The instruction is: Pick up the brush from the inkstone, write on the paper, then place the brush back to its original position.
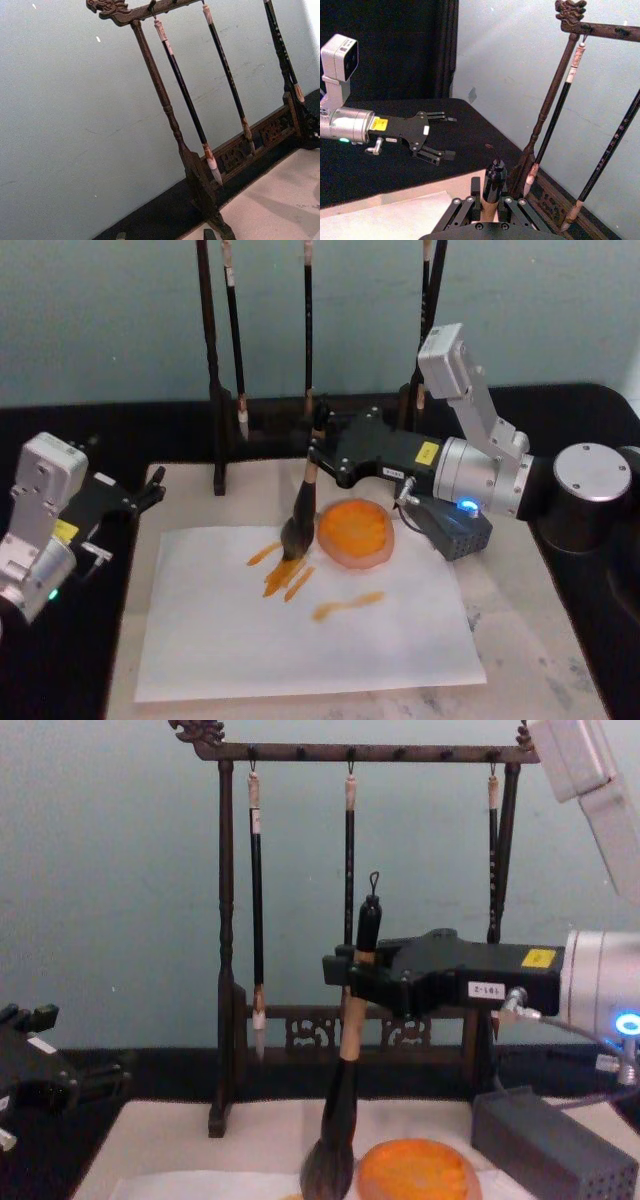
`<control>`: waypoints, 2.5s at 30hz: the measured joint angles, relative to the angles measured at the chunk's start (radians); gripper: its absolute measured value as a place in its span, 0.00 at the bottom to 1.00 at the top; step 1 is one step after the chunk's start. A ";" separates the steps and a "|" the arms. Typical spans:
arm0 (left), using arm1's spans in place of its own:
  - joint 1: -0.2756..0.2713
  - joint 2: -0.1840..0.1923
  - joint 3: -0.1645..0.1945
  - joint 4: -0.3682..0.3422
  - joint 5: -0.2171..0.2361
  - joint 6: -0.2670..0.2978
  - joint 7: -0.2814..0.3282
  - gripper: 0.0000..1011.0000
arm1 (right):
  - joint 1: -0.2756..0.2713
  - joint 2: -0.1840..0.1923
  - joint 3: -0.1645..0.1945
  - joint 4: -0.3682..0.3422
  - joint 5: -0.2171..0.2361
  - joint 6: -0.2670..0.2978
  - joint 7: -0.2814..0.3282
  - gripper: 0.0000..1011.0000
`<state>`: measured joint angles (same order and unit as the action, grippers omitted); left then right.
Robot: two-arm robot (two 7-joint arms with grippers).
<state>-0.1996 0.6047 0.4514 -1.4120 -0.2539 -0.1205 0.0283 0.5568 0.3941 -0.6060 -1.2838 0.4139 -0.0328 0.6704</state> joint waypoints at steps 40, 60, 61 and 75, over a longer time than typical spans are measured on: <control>0.000 0.000 0.000 0.000 0.000 0.000 0.000 0.99 | -0.077 0.102 0.112 -0.174 0.288 0.095 -0.017 0.18; 0.000 0.000 0.000 0.000 0.000 0.000 0.000 0.99 | -0.183 0.093 0.247 -0.132 0.496 0.102 -0.143 0.18; 0.000 0.000 0.000 0.000 0.000 0.000 0.000 0.99 | -0.185 0.093 0.249 -0.132 0.500 0.103 -0.144 0.18; 0.000 0.000 0.000 0.000 0.000 0.000 0.000 0.99 | -0.208 0.076 0.280 -0.113 0.613 0.120 -0.177 0.18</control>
<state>-0.1996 0.6047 0.4514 -1.4120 -0.2539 -0.1205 0.0283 0.3488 0.4701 -0.3261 -1.3969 1.0272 0.0871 0.4930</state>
